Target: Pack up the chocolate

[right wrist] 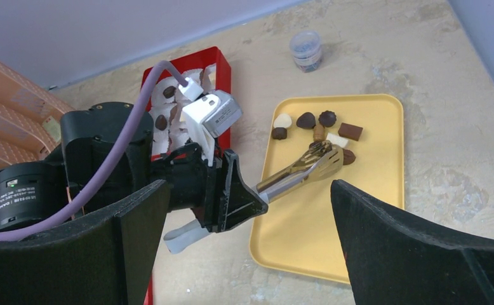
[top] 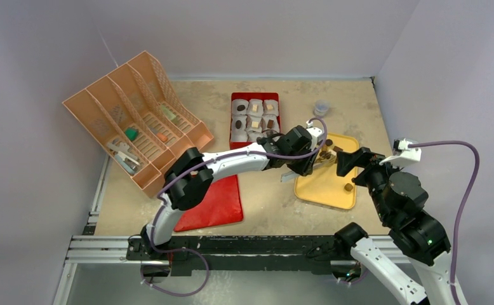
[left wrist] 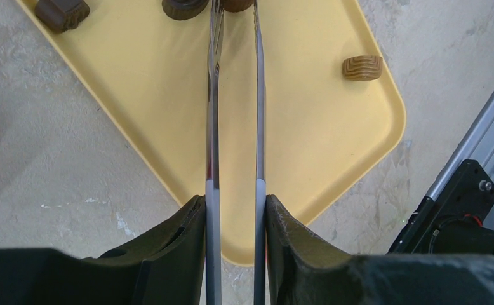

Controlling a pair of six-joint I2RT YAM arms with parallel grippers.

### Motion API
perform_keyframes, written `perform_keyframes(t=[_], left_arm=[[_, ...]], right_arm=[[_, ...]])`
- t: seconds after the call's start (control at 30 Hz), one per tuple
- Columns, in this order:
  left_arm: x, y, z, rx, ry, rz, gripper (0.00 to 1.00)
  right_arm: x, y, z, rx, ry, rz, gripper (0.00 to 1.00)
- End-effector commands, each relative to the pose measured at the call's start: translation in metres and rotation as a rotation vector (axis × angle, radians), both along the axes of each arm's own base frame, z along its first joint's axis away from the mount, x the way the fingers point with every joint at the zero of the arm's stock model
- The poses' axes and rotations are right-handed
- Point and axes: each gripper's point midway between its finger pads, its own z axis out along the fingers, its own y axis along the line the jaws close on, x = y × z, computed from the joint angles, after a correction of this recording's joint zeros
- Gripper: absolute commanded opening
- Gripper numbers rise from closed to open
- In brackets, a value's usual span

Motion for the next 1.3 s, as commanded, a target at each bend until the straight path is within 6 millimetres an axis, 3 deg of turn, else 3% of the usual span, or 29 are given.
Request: perform_keyframes(t=[0.0, 1.27], left_arm=[[0.008, -0.019, 0.026, -0.074, -0.068, -0.030, 0.34], [0.022, -0.045, 0.002, -0.042, -0.133, -0.066, 0.38]], right_arm=[[-0.002, -0.005, 0.013, 0.017, -0.037, -0.023, 0.99], [0.001, -0.008, 0.012, -0.001, -0.041, -0.038, 0.99]])
